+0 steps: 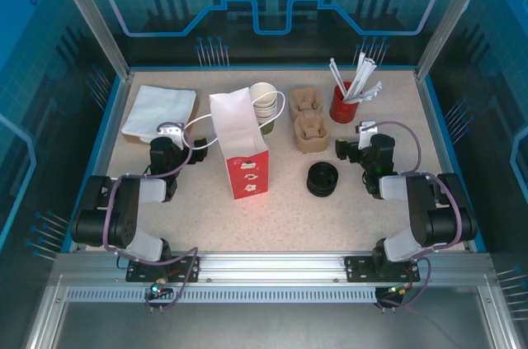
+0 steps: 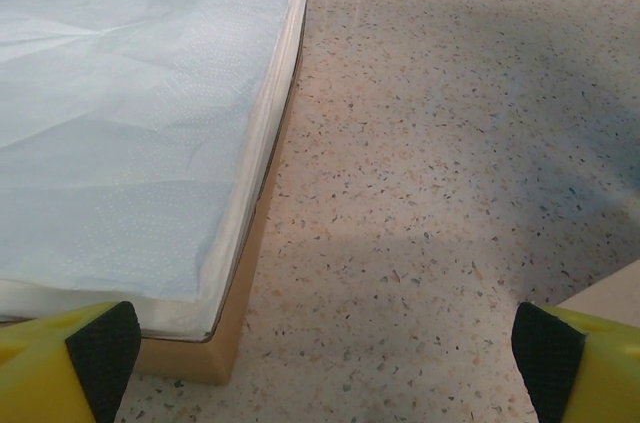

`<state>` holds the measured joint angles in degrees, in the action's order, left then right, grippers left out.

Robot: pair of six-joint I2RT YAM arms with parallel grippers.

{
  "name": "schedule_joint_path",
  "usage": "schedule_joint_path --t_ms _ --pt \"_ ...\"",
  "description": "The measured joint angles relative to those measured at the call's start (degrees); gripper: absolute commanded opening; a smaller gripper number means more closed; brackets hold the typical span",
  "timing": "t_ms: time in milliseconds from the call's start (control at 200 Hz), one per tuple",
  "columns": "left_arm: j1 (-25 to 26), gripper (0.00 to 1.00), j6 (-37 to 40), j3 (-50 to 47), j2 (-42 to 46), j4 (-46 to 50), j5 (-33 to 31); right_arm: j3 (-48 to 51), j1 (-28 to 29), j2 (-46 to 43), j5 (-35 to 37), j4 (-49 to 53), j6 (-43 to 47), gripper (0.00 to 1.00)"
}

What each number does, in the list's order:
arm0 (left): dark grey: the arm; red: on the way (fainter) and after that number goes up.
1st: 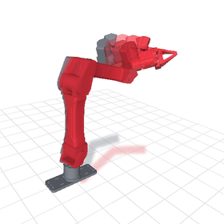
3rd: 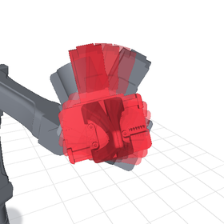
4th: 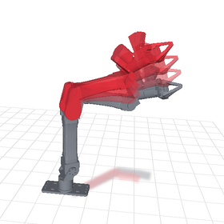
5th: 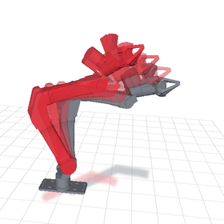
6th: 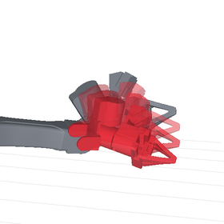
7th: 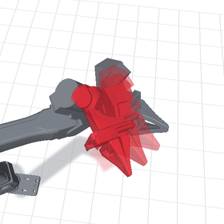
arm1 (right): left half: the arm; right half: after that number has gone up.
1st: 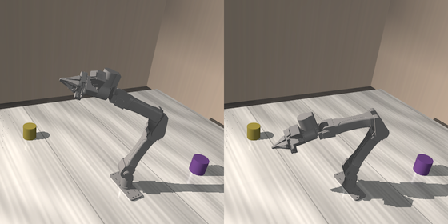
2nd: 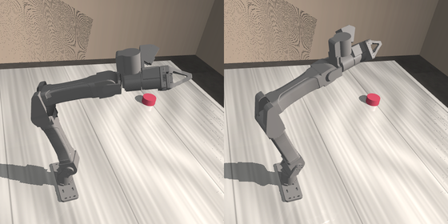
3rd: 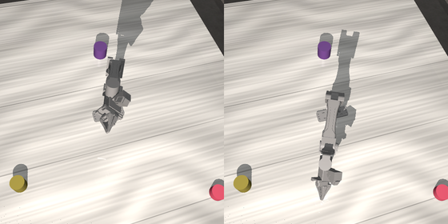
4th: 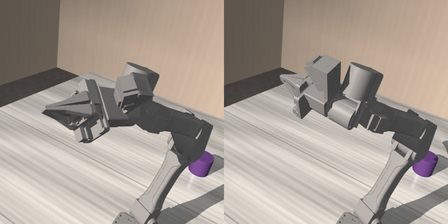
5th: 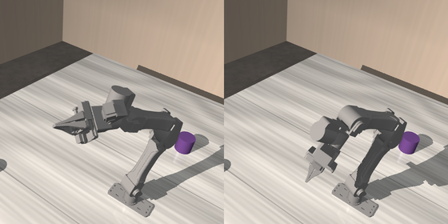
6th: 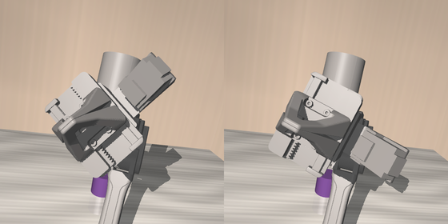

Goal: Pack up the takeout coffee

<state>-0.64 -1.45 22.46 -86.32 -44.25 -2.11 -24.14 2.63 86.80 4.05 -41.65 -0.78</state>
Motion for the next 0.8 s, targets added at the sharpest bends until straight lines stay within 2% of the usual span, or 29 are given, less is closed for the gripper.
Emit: schedule_joint_path --t_ms 220,330,610,680,795 --pt "-0.1 0.99 -0.1 0.0 0.2 0.0 -0.9 0.0 0.0 -0.2 0.3 0.2 0.0 1.0" --pt "-0.1 0.99 -0.7 -0.1 4.9 4.0 -2.6 0.0 0.0 -3.5 1.4 3.1 -0.3 1.0" --pt "-0.2 0.99 -6.5 -0.4 31.9 25.0 -10.5 -0.3 0.0 -25.7 3.7 18.7 -3.2 1.0" --pt "-0.4 0.99 -10.2 -0.1 39.4 33.4 -13.0 -1.9 0.0 -30.2 3.9 25.7 -5.0 1.0" --pt "-0.6 0.99 -14.7 3.5 45.4 48.3 -15.5 -6.6 0.0 -35.4 3.9 38.4 -8.8 1.0"
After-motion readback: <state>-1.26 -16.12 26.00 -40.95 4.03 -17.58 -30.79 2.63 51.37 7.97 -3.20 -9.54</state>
